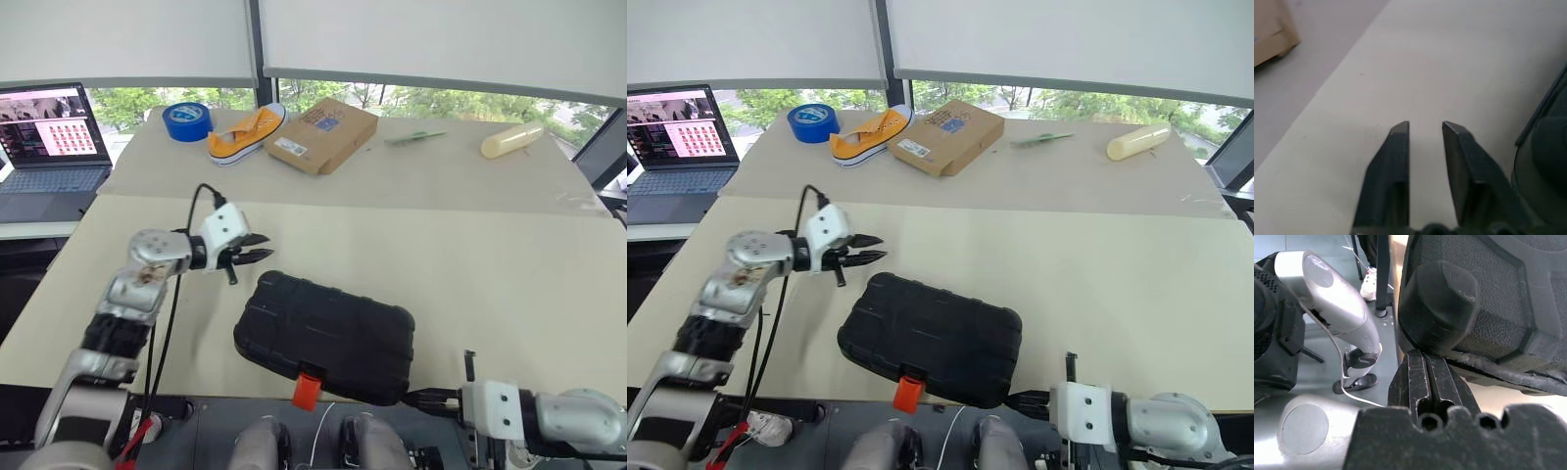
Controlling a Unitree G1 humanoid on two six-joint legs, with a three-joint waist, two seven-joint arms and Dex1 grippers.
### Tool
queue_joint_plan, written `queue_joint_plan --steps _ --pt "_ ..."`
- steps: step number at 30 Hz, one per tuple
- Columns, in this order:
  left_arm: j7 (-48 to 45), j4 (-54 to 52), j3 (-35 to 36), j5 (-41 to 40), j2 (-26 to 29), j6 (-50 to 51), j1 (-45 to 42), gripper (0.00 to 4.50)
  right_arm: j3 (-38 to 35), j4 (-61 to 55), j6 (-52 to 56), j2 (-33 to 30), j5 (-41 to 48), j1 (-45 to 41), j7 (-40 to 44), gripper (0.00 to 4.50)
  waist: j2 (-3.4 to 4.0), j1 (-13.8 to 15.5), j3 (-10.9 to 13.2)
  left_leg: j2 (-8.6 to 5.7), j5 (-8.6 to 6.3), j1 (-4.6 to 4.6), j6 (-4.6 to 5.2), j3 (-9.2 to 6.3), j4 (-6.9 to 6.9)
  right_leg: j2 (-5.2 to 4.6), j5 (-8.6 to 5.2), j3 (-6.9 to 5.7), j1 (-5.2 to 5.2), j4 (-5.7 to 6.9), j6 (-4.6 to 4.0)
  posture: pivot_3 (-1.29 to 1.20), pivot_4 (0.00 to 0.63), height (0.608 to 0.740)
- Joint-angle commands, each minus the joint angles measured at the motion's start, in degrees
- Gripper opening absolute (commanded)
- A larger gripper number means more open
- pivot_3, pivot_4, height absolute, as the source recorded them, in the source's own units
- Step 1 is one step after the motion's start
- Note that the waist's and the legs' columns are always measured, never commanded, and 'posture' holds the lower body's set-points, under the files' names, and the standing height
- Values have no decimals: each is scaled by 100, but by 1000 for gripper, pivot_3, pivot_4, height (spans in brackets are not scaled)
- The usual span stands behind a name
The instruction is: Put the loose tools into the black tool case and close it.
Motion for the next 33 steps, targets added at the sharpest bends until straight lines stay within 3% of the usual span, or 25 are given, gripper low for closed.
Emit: queue_joint_plan --steps 1,6,10,15,24,27,33 --pt "-392 263 -333 296 -78 -411 -291 1284 44 121 469 223 -84 -621 -562 0 -4 -49 2 1 0 -2 0 0 3 0 -2 1 -1 1 4 0 150 731" --pt "-1034 127 -464 293 -10 -439 -245 1284 -110 455 970 387 -178 -1277 -935 0 -6 -76 -1 8 -1 2 1 -1 7 -2 -5 9 -1 6 10 0 150 731" --pt "-1776 -962 -373 -217 346 386 54 1284 -475 1155 1336 391 -208 -1835 -1337 0 0 -45 -3 2 -5 -12 9 0 13 -15 6 7 -12 11 -10 0 150 731" --pt "-1832 -1709 -50 -808 409 1558 40 1284 -646 1307 1538 313 45 -1886 -1247 0 0 -22 -3 -8 -20 -89 32 -15 55 -18 -6 -3 -52 18 12 0 150 731" --pt "-1529 -768 -134 -152 455 392 -64 1284 -1005 952 858 -709 880 -487 855 0 2 -21 -1 -14 -21 -89 34 -14 63 -13 -7 -16 -54 27 20 0 150 731" --pt "-1592 -621 -203 -42 442 178 -85 1284 -741 767 877 -686 949 -423 924 0 2 -42 -1 -12 -21 -84 34 -17 60 -13 -7 -7 -51 26 20 0 150 731" --pt "-1688 -660 -453 174 384 -165 -3 1284 102 670 1190 -137 917 -1195 540 0 1 -51 0 -11 -21 -78 33 -16 65 -13 -6 7 -50 30 18 0 150 731"
